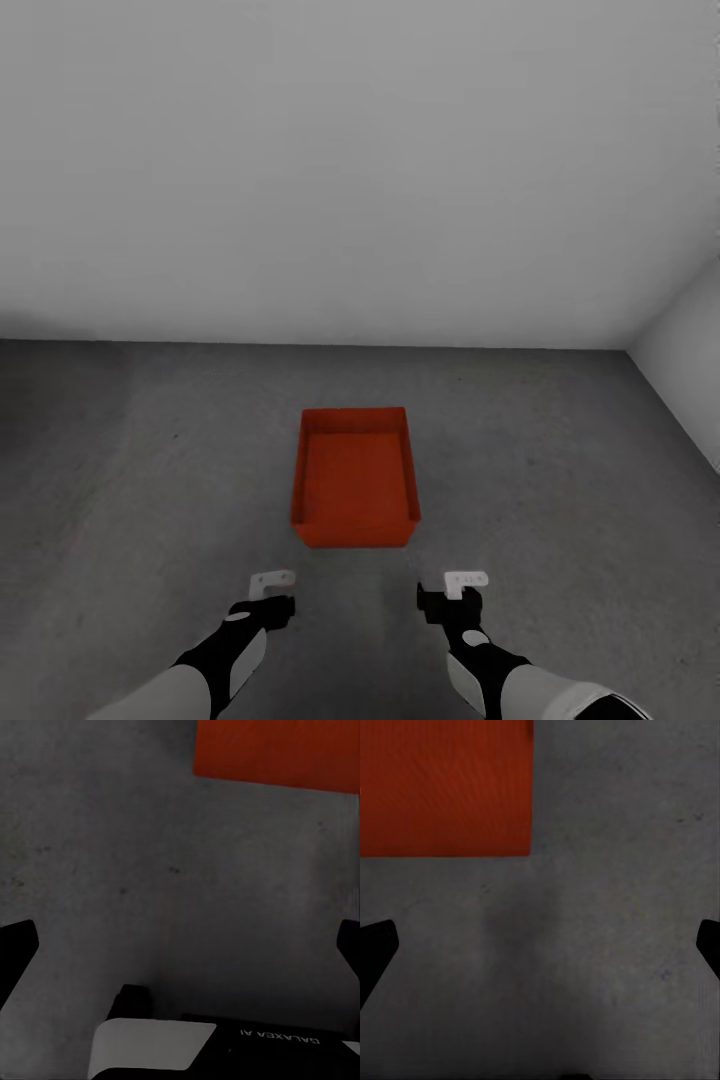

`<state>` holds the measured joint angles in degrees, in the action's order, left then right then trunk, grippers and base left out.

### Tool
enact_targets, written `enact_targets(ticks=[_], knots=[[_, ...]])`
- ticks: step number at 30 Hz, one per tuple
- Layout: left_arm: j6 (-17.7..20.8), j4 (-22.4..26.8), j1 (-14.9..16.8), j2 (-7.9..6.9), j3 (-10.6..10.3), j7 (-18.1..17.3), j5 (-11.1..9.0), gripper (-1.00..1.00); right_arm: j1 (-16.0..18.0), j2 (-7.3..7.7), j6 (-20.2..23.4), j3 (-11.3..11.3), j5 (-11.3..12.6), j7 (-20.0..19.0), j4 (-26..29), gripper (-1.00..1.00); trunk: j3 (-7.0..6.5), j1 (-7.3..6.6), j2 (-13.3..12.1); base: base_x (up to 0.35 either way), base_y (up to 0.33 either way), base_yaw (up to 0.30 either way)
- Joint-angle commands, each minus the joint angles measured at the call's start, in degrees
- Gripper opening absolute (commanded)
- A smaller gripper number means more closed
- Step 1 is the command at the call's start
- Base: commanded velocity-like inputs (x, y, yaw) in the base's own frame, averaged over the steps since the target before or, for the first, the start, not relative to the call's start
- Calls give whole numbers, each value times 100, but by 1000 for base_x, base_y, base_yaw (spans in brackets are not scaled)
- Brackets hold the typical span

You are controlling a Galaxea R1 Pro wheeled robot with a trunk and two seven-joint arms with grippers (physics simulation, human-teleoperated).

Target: Move the two storage containers from the living room to the garage. In the garage, place one container on the floor and stack the other container on top of it (either order is fine).

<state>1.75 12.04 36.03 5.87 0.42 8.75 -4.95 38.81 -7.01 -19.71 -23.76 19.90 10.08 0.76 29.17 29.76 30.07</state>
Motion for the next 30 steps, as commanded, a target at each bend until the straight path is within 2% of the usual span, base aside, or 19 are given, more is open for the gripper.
enact_targets(ticks=[1, 30], knots=[[18, 9, 0, 2, 1, 13, -52, 100, 4, -2, -16, -49, 40, 21, -6, 100, 6, -2, 7, -337, 0, 0], [18, -7, 0, -12, 1, 2, -61, 100, 4, 10, -24, -49, 46, 18, -6, 100, 6, -2, 7, -329, 0, 0]])
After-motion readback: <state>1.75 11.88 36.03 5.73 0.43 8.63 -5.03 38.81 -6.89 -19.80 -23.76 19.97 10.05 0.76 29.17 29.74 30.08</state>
